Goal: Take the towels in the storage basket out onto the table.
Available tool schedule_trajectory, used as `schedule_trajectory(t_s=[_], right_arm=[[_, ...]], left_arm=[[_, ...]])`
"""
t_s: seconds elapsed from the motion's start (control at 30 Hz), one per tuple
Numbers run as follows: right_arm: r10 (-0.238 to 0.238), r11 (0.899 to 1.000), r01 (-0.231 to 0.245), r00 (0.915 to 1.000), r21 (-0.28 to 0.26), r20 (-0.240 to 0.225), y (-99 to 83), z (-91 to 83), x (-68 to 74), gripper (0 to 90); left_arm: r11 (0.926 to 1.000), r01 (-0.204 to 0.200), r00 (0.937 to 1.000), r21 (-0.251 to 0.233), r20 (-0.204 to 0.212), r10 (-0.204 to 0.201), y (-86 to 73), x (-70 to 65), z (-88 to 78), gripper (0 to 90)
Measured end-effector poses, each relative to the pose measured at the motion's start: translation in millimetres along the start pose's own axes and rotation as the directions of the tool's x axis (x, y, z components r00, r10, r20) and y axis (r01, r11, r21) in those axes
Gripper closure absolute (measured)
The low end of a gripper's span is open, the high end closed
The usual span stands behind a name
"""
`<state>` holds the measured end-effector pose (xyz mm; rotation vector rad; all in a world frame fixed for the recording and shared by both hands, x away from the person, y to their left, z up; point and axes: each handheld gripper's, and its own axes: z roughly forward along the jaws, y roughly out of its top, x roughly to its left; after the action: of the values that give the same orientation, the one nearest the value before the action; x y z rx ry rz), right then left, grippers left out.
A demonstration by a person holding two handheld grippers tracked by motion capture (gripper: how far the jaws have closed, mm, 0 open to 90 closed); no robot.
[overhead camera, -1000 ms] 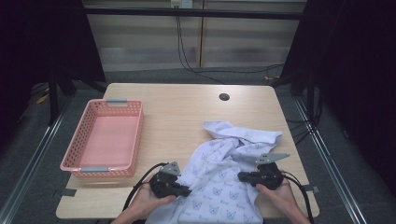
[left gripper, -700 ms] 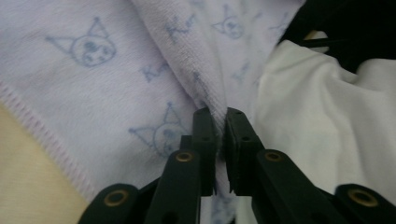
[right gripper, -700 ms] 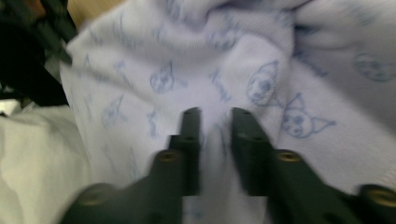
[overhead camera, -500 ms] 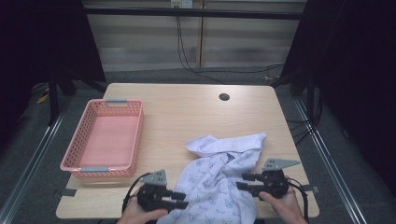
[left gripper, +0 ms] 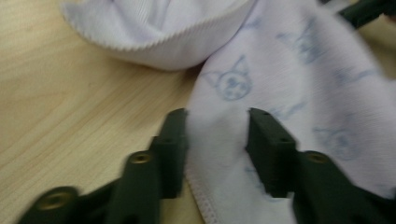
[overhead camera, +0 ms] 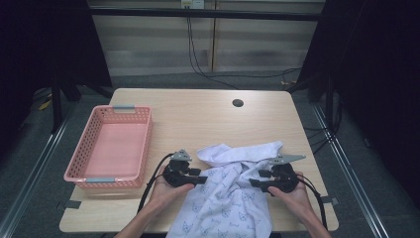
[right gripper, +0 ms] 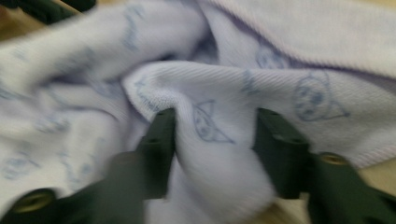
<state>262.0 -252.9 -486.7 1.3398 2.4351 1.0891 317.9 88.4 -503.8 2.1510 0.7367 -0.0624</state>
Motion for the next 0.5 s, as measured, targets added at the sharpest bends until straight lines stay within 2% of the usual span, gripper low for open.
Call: schedule_trajectory(t_s=[0.03,0.07,0.1,0.13,0.17,0.2,0.27,0.33,0.37,0.4,0.43,0.47,0.5], right_arm=[[0.018,1.000,-0.018,0.9997,-0.002,0.014,-0.2,-0.7,-2.8,68.2],[0.053,0.998,-0.053,0.9986,-0.036,-0.007,-0.1,-5.2,-6.8,79.0],[0.066,0.996,-0.067,0.9977,-0.063,-0.013,1.5,-17.9,-10.4,85.7],[0.066,0.996,-0.067,0.9977,-0.063,-0.013,1.5,-17.9,-10.4,85.7],[0.068,0.994,-0.068,0.9977,-0.082,-0.008,-0.3,-28.8,-14.5,86.7],[0.068,0.994,-0.068,0.9977,-0.082,-0.008,-0.3,-28.8,-14.5,86.7],[0.080,0.993,-0.078,0.9966,-0.094,0.021,-4.5,-37.9,-19.9,87.1],[0.101,0.990,-0.098,0.9945,-0.101,0.027,-10.3,-46.9,-25.1,87.1],[0.106,0.990,-0.100,0.9933,-0.104,0.047,-16.8,-57.1,-28.5,87.1],[0.106,0.990,-0.100,0.9933,-0.104,0.047,-16.8,-57.1,-28.5,87.1],[0.113,0.988,-0.107,0.9922,-0.108,0.052,-20.4,-62.2,-30.8,87.1],[0.116,0.987,-0.109,0.9914,-0.117,0.060,-23.8,-66.4,-33.7,87.1],[0.133,0.985,-0.124,0.9886,-0.119,0.071,-29.8,-71.9,-36.6,87.2]], left_arm=[[0.9999,-0.004,1.0000,0.012,-0.003,0.004,-0.1,1.5,0.2,76.1],[0.9997,-0.009,0.9995,0.021,-0.030,0.009,-0.4,2.0,-1.6,89.5],[0.9994,-0.011,0.9997,0.032,-0.021,0.011,-0.8,3.0,-3.9,90.0],[0.9990,-0.015,0.9996,0.042,-0.022,0.016,-1.8,1.4,-6.7,90.0],[0.9975,-0.045,0.9980,0.055,-0.042,0.047,-2.9,-0.8,-10.3,90.0],[0.9966,-0.049,0.9977,0.066,-0.043,0.052,-4.5,-1.7,-14.1,90.0],[0.9974,-0.036,0.9971,0.063,-0.065,0.040,-10.3,-2.8,-22.3,90.0],[0.9982,-0.022,0.9987,0.056,-0.045,0.025,-17.1,-2.4,-28.8,90.0],[0.9983,-0.021,0.9994,0.054,-0.027,0.022,-19.2,-2.7,-31.1,90.0],[0.9988,-0.031,0.9992,0.037,-0.024,0.032,-19.7,-2.7,-31.6,90.0],[0.9998,-0.013,0.9996,0.018,-0.024,0.013,-18.2,-1.9,-31.1,89.0],[0.9999,0.016,0.9999,-0.007,-0.006,-0.016,-15.5,0.0,-29.3,78.4],[0.9994,0.013,0.9999,-0.033,0.007,-0.012,-8.2,-0.2,-23.6,69.4]])
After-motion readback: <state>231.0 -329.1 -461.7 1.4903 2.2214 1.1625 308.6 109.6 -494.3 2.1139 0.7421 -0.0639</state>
